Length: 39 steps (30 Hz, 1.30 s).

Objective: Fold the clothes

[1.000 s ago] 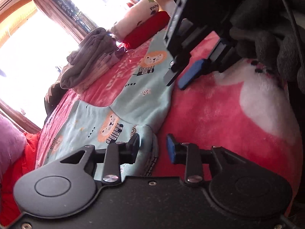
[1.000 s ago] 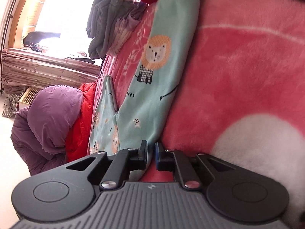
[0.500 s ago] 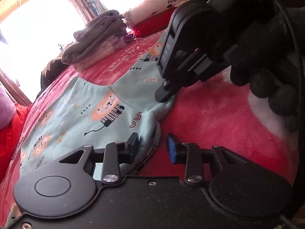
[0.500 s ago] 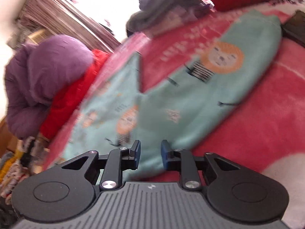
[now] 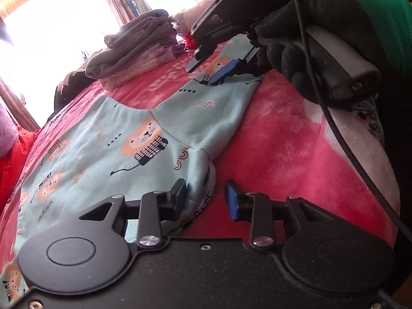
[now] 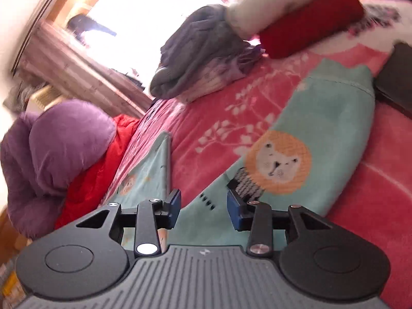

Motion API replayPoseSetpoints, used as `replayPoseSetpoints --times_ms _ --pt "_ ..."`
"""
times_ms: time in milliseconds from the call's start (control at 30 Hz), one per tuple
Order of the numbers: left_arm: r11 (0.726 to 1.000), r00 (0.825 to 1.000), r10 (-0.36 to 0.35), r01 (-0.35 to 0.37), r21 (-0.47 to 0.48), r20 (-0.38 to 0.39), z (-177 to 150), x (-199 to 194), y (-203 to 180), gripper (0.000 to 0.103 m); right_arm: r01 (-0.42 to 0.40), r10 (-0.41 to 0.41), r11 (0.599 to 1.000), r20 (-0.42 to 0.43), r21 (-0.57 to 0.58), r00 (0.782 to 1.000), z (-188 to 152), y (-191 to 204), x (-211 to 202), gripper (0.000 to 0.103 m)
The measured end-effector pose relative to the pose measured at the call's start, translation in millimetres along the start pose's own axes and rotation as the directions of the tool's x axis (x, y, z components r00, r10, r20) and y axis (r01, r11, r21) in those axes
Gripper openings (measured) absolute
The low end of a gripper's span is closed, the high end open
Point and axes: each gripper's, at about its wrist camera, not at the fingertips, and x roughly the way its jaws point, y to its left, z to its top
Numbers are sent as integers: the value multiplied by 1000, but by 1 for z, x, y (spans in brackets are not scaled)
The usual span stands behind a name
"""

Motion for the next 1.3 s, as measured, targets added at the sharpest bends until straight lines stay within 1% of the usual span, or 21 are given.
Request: replayPoseSetpoints --times_ms 33,67,167,233,300,333,500,567,600,700,767,800,833,900,1000,1033,1067,1133,1167,1233,1300 --pt "1000 1000 -2 2 -1 -1 0 1 1 31 12 -13 999 17 32 1000 7 -8 0 33" --pt "1000 1000 -3 3 -3 -2 0 1 1 31 24 -26 998 33 65 999 14 -16 0 32" --pt "1000 1000 -5 5 -12 -1 0 3 4 32 55 -68 985 80 163 994 34 -40 -1 32" --pt "1000 1000 -5 5 -12 -2 0 3 4 32 89 -114 976 121 197 986 47 -53 -5 32" --pt "1000 1000 -7 7 -14 -4 1 4 5 32 70 -110 961 139 267 984 56 -72 -6 32" --pt "1000 1000 -8 7 -14 -5 1 4 5 32 64 -108 957 143 284 984 59 -77 -6 29" --pt "1000 1000 -10 10 -21 -9 1 3 5 33 94 -131 966 144 240 981 61 -75 -6 27" --pt "1000 1000 -11 10 -24 -14 2 3 6 33 114 -149 968 142 225 979 61 -75 -5 21" --pt "1000 1000 -12 12 -29 -17 3 3 6 33 129 -161 968 142 215 977 61 -75 -5 15" --pt "999 999 -15 14 -33 -32 7 1 9 35 152 -179 972 143 180 973 60 -73 -4 15" --pt "999 1000 -14 14 -29 -23 11 -10 11 38 157 -179 977 160 142 971 57 -65 -8 24" --pt "1000 1000 -16 16 -27 -11 12 -17 13 39 145 -166 981 176 128 970 54 -61 -15 39" --pt "1000 1000 -16 16 -25 2 13 -25 14 40 129 -153 984 201 125 968 48 -56 -24 50" --pt "1000 1000 -10 10 -16 23 12 -39 15 41 99 -139 979 232 176 963 32 -56 -49 59" --pt "1000 999 -13 13 -24 39 12 -52 16 41 69 -142 947 214 315 967 11 -73 -73 65" --pt "1000 999 -14 15 -19 42 12 -55 14 42 62 -136 940 199 336 971 7 -78 -75 61" --pt "1000 999 -14 15 -10 45 13 -58 12 42 59 -132 941 202 333 971 8 -80 -77 60" --pt "1000 999 -15 14 11 51 13 -63 7 42 57 -133 946 223 318 966 13 -84 -80 59" --pt "1000 998 -15 13 24 54 14 -66 5 43 55 -143 937 236 345 961 15 -90 -81 56" --pt "1000 998 -5 3 28 56 13 -73 7 44 47 -165 911 257 409 952 18 -105 -84 40" --pt "1000 998 7 -8 27 57 12 -81 10 44 42 -180 902 286 429 941 21 -110 -87 38"
